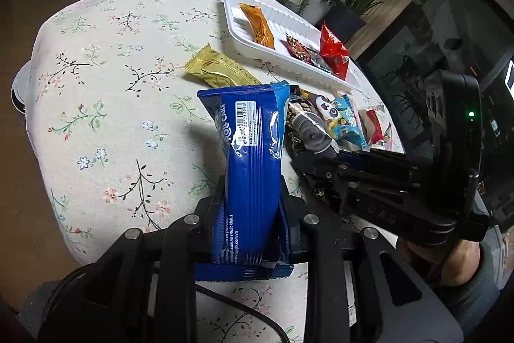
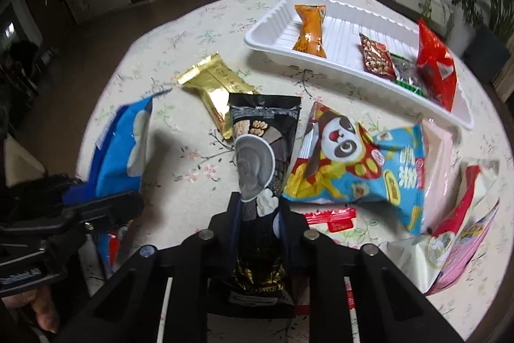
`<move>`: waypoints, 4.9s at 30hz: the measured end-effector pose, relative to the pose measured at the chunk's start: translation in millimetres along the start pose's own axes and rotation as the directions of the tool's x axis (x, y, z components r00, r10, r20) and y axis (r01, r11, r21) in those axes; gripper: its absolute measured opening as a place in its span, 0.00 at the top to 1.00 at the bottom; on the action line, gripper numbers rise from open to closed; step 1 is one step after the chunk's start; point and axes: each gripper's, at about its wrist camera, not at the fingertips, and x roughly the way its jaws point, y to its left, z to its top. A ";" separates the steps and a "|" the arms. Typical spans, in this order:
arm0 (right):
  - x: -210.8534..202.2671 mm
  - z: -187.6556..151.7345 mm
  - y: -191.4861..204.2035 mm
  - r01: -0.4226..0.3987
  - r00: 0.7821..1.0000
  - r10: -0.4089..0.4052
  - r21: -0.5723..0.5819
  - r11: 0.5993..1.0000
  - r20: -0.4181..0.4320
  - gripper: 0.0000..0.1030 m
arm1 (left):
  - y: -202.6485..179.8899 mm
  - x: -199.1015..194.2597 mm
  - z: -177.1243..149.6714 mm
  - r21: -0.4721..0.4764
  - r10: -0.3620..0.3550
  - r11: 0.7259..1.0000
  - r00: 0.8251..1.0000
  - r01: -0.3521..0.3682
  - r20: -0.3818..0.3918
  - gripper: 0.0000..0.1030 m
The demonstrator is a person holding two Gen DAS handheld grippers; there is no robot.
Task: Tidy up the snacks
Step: 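Carry both packets into the white tray and open both tools, then grasp the gold wafer packet with the left tool while the right tool grasps the panda-print bag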
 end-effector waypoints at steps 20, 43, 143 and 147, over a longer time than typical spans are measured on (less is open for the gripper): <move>-100.0 8.8 -71.2 -0.310 0.929 0.237 0.247 0.918 0.285 0.81 | -17.6 -23.5 67.6 0.029 -0.057 0.998 0.995 0.055 0.086 0.76; -41.6 174.8 -125.1 -0.114 0.963 0.049 0.236 0.965 0.266 0.81 | -41.4 114.2 256.0 0.130 0.083 0.988 0.996 -0.084 0.013 0.76; -129.7 -81.3 -86.6 -0.014 0.912 -0.103 0.281 0.960 0.396 0.08 | -8.7 118.8 134.3 -0.130 0.519 0.844 0.854 -0.520 -0.042 0.17; -129.0 -81.3 -86.2 -0.010 0.912 -0.105 0.278 0.961 0.397 0.08 | -15.4 114.3 125.0 -0.071 0.519 0.852 0.855 -0.519 -0.022 0.32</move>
